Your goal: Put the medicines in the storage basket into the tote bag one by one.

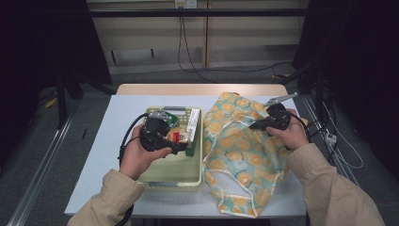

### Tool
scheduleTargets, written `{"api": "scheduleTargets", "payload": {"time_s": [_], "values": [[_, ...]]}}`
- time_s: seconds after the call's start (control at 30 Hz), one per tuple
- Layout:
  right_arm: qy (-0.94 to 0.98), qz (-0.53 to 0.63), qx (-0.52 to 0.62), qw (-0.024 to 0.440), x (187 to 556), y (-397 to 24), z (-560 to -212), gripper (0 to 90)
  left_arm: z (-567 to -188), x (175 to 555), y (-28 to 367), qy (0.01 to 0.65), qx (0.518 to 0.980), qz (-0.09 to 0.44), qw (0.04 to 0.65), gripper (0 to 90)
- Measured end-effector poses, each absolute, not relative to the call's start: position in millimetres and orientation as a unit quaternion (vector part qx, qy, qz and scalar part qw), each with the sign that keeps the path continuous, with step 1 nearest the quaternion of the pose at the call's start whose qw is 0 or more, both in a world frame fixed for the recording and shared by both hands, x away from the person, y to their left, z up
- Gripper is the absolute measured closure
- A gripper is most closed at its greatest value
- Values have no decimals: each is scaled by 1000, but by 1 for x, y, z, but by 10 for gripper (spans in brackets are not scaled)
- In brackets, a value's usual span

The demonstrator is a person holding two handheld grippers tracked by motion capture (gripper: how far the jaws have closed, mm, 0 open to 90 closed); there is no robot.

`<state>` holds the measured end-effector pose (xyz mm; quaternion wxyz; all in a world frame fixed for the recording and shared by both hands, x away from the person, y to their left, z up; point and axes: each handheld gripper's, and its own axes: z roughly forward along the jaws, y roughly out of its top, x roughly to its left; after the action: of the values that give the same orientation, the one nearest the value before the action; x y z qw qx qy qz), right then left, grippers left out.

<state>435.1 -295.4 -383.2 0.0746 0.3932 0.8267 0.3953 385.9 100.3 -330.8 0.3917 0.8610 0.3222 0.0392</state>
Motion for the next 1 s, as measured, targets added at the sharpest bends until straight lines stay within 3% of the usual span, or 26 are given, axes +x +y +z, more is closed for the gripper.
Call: {"api": "scheduleTargets", "payload": {"time_s": [0.37, 1.0], "values": [[825, 399, 394, 71, 435, -296, -382, 896, -318, 385, 63, 281, 856, 14, 433, 206], [821, 406, 396, 65, 438, -299, -381, 896, -336, 388, -13, 228, 867, -7, 444, 205]]}}
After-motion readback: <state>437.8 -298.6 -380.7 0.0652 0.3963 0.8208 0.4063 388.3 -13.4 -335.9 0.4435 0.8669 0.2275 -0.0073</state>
